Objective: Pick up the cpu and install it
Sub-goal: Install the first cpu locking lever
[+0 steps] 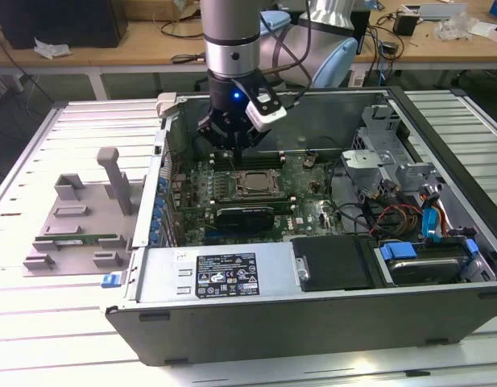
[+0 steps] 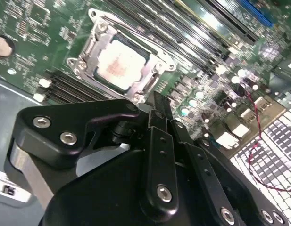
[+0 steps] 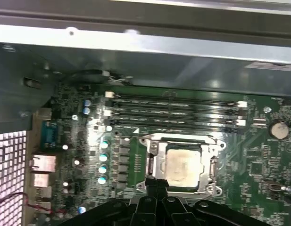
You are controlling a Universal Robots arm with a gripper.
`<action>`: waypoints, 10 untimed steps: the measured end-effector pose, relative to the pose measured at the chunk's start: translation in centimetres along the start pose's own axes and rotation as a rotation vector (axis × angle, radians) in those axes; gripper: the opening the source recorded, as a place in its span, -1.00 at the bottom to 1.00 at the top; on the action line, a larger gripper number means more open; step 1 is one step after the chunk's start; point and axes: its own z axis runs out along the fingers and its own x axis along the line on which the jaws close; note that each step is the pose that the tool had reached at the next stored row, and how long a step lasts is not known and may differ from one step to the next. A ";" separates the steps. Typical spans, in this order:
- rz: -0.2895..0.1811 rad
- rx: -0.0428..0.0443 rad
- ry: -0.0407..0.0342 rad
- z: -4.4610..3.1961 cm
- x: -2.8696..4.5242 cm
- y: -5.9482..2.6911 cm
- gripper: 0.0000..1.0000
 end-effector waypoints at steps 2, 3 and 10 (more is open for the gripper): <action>0.000 0.0000 -0.0004 -0.01 0.51 0.04 -0.79; 0.000 0.0001 -0.0008 -0.01 0.95 0.07 -0.79; 0.000 -0.0081 -0.0056 -0.05 3.05 0.21 -0.79</action>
